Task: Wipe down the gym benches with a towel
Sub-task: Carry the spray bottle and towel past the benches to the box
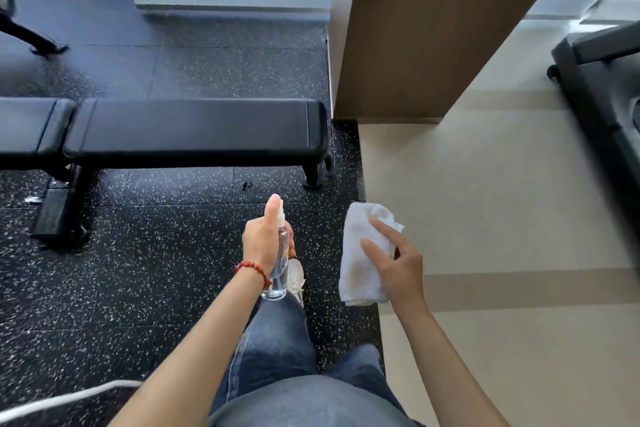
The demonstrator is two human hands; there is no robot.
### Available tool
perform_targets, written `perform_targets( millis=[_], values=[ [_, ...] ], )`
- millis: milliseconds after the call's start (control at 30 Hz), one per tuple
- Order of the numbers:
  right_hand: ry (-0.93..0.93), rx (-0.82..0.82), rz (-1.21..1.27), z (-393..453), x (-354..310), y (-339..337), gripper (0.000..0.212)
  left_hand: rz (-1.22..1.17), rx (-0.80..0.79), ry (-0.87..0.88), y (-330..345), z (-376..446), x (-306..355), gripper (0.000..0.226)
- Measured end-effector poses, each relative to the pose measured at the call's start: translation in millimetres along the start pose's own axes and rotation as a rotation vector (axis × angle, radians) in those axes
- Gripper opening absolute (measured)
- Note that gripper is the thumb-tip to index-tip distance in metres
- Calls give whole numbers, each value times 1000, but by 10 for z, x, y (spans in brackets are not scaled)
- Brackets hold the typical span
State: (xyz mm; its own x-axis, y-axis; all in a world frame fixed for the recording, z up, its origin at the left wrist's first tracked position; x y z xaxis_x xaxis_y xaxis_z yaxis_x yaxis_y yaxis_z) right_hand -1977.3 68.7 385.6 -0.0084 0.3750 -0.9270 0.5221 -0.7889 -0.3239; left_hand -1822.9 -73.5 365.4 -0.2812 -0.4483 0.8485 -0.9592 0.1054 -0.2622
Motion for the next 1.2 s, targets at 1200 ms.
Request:
perform_targets(
  millis=[1200],
  values=[
    [25,-291,-69,3168,-1116,2033,34,23,358,-196,1064,2719,1352,60]
  ],
)
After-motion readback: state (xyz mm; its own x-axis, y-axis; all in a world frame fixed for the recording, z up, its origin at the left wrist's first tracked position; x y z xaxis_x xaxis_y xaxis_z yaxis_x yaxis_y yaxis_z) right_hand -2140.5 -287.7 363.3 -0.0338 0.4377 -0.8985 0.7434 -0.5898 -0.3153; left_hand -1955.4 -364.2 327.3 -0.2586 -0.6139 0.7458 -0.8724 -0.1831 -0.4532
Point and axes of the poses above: each hand's wrist, its own z-axis towards the middle knuckle, its own y-axis out of the palm, x = y × z, the point moved 2 cm from there along z, towards the middle knuckle, and after that the axes turned 13 degrees about x, right-handed, at the moved point
